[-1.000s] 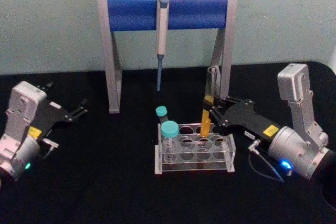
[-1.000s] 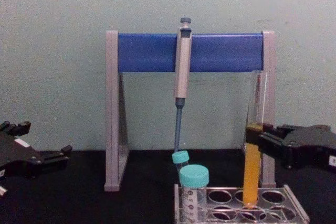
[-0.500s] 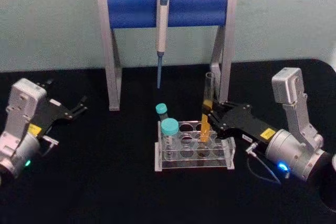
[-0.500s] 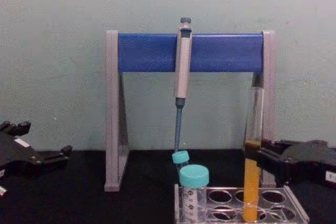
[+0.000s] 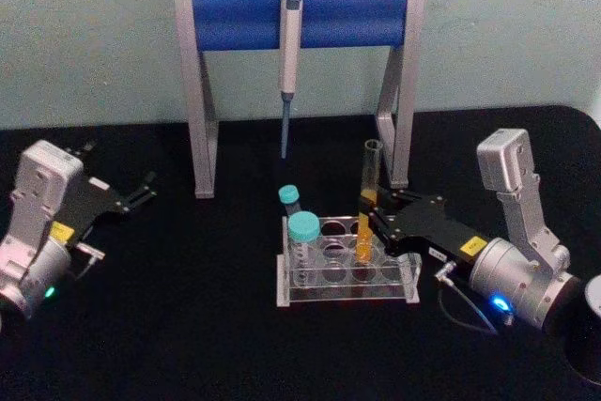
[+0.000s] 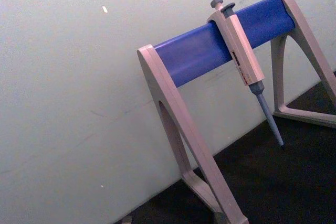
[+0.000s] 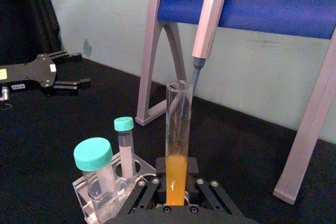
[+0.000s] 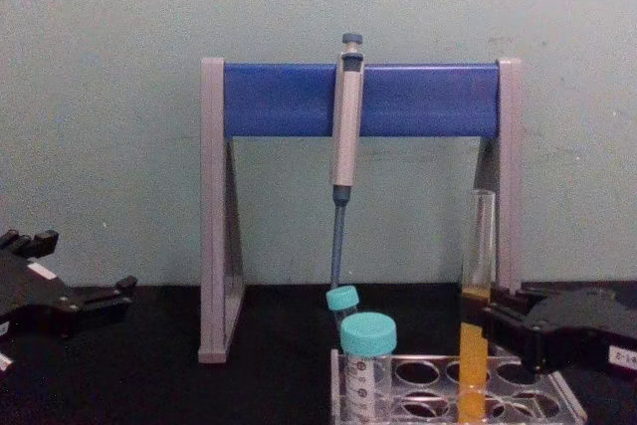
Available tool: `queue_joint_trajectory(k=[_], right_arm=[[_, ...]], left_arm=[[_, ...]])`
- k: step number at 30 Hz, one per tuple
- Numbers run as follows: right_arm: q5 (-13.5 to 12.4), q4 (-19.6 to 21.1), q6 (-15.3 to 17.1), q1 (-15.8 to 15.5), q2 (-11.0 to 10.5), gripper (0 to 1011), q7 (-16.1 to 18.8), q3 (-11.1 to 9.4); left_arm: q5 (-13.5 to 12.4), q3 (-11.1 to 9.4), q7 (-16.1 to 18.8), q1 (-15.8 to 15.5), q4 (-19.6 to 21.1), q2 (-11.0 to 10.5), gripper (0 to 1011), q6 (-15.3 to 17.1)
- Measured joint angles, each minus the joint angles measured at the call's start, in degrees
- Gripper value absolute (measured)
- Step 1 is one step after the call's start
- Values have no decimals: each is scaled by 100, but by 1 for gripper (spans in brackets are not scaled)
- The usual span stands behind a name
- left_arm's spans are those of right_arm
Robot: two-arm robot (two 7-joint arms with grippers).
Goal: Pick up the test tube from the test tube rack, shake it, then place it back into the test tube rack.
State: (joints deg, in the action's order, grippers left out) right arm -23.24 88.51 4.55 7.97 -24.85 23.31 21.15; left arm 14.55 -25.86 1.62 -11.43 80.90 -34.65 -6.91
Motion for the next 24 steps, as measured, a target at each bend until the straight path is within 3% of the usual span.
queue_joint_trajectory(k=[24], right_arm=[[45, -67, 28, 20, 38, 220, -18, 23]], left_arm=[[0, 0, 0, 0, 0, 0, 1001, 0]])
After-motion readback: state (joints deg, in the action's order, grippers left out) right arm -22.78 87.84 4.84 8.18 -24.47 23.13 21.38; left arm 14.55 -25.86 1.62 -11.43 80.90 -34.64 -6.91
